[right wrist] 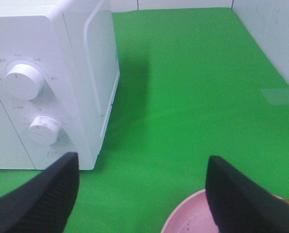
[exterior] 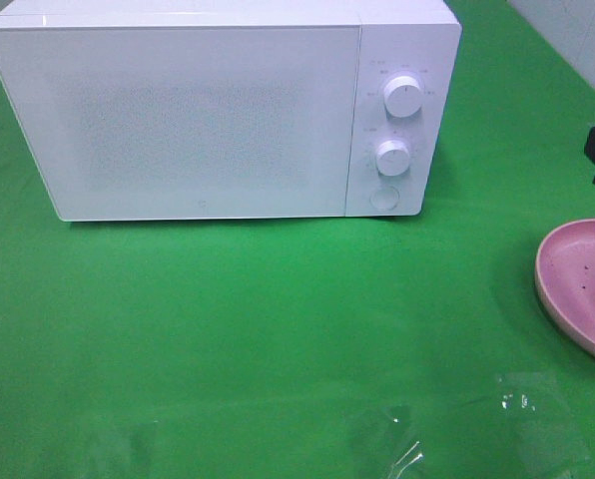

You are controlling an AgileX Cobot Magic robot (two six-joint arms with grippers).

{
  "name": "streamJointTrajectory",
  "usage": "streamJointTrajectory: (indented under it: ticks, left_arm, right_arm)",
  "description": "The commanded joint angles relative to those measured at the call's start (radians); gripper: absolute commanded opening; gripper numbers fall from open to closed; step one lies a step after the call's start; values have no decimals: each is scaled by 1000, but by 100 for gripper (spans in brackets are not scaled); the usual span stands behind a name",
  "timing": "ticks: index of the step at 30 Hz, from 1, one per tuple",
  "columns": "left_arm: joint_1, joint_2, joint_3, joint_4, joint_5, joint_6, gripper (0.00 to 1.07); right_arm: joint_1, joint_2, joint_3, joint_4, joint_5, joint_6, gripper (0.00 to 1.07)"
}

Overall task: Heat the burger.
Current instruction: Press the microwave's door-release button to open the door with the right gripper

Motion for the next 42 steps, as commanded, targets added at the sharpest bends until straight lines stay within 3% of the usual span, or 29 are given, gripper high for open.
streamJointTrajectory:
  ticks: [1,5,10,12,13,14,15,19,24,33,42]
  left_arm:
    - [-7,-2,0,-3,-7,-1,100]
    - [-7,-2,0,-3,-7,-1,100]
    - [-7,-2,0,-3,-7,-1,100]
    - [-7,-2,0,-3,-7,-1,100]
    - [-7,-2,0,-3,-7,-1,100]
    - [-7,-2,0,-3,-7,-1,100]
    - [-7,-2,0,-3,-7,-1,100]
    - [-7,-2,0,-3,-7,-1,100]
    - [-7,-2,0,-3,-7,-1,100]
    - [-7,-2,0,-3,-7,-1,100]
    - [-7,-2,0,-3,-7,-1,100]
  right_arm:
    - [52,16,11,98,-72,-109,70]
    - [184,88,23,319,-221,-289,70]
    - [313,161,23,480,-354,-410,70]
    - [420,219,23,586,-479,-456,70]
    - [420,219,23,586,-479,-456,70]
    - [497,259,23,648,-573,-460,70]
    - [497,259,23,648,-573,-460,70]
    - [653,371,-5,797,-695,-460,73]
    - [748,492,-91,882,-714,-459,74]
    - [779,660,-226,888,-713,-456,74]
    - [779,712,-256,884,-709,-402,74]
